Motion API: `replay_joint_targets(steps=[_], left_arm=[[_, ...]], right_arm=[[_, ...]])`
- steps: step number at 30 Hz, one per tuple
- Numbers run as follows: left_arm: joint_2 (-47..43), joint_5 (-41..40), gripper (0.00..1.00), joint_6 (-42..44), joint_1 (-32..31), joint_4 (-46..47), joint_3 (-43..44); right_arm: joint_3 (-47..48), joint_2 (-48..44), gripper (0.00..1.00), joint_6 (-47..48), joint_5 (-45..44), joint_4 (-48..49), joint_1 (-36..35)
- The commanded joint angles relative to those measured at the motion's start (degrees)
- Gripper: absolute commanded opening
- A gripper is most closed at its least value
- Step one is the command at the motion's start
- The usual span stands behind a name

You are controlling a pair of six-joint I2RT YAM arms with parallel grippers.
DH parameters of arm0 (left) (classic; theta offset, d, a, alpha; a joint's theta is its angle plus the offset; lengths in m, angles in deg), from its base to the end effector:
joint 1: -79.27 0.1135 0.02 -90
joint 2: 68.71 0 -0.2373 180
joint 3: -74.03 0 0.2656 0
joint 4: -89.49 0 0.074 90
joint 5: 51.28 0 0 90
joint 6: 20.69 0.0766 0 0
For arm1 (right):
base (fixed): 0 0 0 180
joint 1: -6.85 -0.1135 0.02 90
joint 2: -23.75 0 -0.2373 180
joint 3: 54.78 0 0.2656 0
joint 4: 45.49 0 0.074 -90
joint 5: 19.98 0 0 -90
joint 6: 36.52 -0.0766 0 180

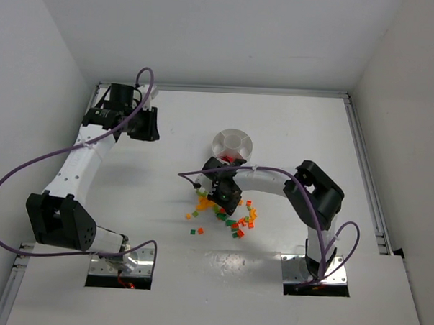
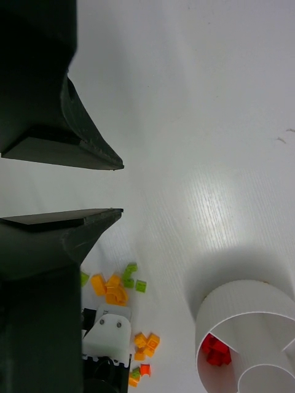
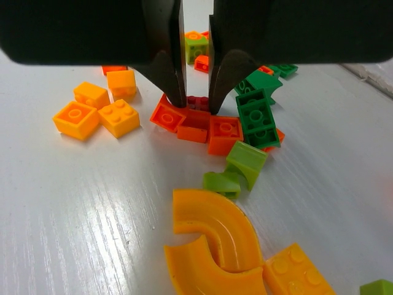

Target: Sort the legos into containers by color

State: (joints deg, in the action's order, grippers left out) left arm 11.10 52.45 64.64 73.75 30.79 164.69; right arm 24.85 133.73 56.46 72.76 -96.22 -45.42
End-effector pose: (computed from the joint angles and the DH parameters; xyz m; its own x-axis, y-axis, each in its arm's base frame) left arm 0.3351 -0.0507 0.2870 -0.7560 -0.0064 -0.6545 0.1911 0.9542 -0.2300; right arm 0.2135 0.2819 0.0536 -0.5624 -0.8118 -0.1573 -0.8249 0.5639 0.0391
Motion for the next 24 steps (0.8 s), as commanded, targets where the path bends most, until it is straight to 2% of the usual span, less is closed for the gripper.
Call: replay_joint_targets(steps=[1, 5, 13, 24], left_arm=[[-1.9, 0.7, 0.37, 0.7, 0.7, 1.4, -0.8], [-2.6, 2.5, 0.39, 0.7, 0.7, 3.4, -1.9], [-6.4, 5.0, 0.41, 1.2, 0.7, 5.5, -3.8], [-8.7, 0.1, 0.42, 1.9, -0.4, 5.5, -3.8]], right_arm=[[-0.5, 0.4, 0.06, -0.3, -0.5, 0.8, -0.4], [0.7, -4.1, 0.03, -0.3, -0.5, -0.4, 0.7], [4.5, -7.6, 0.00, -0.3, -1.1, -1.7, 0.7], [14.4, -9.3, 0.00, -0.9, -3.6, -5.3, 1.2]])
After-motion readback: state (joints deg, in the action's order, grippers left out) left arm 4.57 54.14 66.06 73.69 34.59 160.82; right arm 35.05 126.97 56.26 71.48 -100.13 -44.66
